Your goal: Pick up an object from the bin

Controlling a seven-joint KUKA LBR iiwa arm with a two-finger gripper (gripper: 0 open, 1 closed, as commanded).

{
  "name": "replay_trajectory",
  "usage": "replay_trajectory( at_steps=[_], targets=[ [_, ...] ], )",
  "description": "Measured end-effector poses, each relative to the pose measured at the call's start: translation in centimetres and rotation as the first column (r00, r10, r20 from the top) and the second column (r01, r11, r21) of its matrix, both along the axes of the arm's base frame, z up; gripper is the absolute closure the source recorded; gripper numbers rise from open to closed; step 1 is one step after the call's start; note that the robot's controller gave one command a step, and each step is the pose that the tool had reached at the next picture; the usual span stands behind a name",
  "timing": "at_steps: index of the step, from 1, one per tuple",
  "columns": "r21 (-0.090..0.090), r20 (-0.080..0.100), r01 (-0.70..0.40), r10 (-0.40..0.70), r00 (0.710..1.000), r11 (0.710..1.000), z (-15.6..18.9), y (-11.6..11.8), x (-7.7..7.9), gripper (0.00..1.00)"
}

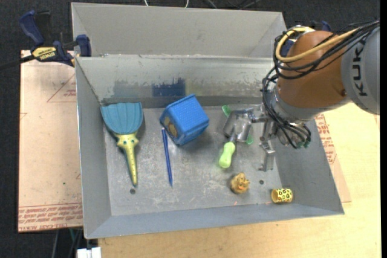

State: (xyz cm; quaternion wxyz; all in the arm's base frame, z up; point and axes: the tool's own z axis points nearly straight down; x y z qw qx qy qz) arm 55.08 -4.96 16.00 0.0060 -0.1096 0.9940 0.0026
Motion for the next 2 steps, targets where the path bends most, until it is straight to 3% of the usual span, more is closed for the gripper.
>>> replay_trajectory(
  at_steps=[1, 2],
  targets=[
    [-0.002, -0.001, -0.002, 0.002, 1.000, 1.000, 0.8, 1.5, -0.9, 0.00],
    [-0.004, 0.003, -0.224, 0.224, 0.974, 0.974, 2.4, 2.3, -1.0, 0.00]
  ],
)
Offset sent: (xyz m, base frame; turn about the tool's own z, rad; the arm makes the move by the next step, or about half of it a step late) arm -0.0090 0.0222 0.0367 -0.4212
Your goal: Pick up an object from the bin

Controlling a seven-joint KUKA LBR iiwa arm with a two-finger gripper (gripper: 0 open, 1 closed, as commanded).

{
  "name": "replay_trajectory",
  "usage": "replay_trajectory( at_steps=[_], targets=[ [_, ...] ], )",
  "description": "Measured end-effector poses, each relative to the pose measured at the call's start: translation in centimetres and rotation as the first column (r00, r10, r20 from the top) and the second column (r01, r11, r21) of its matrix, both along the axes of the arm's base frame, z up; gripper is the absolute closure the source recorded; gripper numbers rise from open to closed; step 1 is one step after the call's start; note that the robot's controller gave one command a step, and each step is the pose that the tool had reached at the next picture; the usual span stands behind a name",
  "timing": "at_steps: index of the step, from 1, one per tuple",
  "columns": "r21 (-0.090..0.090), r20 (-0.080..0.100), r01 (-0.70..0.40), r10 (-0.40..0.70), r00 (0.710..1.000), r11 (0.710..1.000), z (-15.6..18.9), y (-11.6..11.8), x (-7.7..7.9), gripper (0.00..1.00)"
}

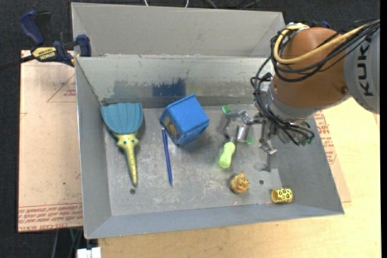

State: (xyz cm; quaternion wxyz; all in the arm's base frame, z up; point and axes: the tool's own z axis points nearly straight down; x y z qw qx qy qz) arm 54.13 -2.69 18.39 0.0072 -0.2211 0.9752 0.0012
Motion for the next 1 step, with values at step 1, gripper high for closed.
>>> replay_trajectory(
  at_steps=[1],
  targets=[
    [0.001, 0.000, -0.067, 0.067, 0.998, 0.998, 0.28, 0.32, -0.03, 0.00]
  ],
)
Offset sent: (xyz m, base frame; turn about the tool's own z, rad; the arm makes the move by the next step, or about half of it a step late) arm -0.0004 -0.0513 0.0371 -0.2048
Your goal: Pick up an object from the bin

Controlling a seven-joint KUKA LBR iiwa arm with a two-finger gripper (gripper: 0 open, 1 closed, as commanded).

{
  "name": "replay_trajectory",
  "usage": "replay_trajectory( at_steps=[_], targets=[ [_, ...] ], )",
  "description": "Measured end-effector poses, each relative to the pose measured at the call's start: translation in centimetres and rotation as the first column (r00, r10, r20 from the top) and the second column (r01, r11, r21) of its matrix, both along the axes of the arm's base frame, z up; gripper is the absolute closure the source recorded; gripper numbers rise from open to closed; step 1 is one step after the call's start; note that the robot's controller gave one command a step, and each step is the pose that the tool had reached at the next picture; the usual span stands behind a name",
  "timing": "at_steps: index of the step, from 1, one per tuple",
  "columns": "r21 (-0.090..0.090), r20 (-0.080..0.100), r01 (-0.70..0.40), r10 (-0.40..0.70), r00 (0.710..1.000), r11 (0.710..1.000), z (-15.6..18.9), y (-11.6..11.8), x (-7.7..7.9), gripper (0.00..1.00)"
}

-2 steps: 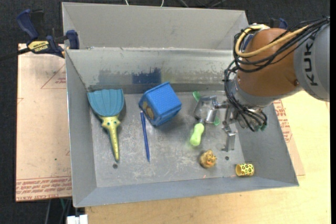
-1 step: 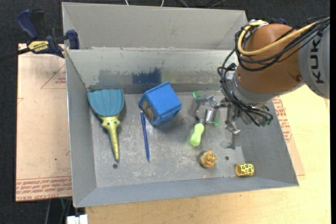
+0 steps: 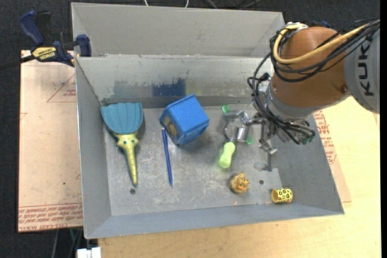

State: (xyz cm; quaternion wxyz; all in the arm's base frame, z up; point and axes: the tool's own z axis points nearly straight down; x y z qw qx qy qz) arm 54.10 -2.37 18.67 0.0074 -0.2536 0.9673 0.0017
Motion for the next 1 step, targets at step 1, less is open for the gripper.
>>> replay_trajectory(
  at_steps=[1],
  targets=[
    [0.002, 0.002, 0.131, -0.131, 0.991, 0.991, 1.68, -2.48, 0.03, 0.00]
  ],
)
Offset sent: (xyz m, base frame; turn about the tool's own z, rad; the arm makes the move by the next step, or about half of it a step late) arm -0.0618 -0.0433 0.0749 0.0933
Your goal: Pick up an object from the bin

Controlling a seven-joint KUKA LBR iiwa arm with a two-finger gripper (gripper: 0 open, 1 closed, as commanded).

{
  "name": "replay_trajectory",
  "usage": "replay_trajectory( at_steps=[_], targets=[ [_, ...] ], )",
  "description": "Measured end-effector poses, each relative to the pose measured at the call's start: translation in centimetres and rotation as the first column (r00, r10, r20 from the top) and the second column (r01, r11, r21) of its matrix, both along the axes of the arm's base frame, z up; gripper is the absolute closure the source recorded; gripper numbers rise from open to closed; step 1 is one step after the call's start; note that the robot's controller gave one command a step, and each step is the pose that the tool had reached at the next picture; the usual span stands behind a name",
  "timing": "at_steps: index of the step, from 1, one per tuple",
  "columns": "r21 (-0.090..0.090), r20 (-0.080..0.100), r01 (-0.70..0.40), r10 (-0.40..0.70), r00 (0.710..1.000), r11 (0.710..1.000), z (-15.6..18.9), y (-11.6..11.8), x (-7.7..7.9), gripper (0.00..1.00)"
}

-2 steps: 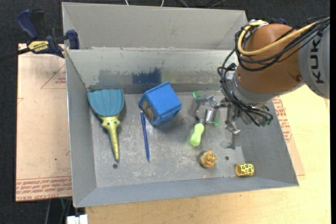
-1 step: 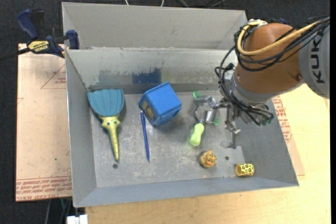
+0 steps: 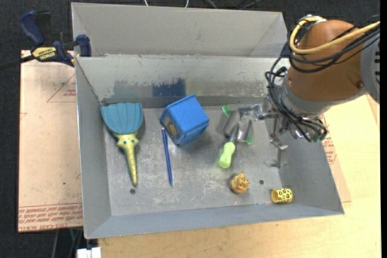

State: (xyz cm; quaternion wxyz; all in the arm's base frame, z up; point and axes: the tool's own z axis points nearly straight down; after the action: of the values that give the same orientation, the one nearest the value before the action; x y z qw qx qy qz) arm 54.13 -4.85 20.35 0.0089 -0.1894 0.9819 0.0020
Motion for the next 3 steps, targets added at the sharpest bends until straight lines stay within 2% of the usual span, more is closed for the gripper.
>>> replay_trajectory(
  at_steps=[1, 2, 3],
  targets=[
    [-0.003, 0.000, -0.250, 0.251, 0.968, 0.968, 2.8, -0.9, -3.0, 0.00],
    [-0.001, 0.004, -0.104, 0.104, 0.995, 0.995, 2.4, 1.2, 0.3, 0.00],
    [-0.003, 0.004, -0.187, 0.187, 0.982, 0.982, 6.5, 0.4, 0.3, 0.00]
  ],
)
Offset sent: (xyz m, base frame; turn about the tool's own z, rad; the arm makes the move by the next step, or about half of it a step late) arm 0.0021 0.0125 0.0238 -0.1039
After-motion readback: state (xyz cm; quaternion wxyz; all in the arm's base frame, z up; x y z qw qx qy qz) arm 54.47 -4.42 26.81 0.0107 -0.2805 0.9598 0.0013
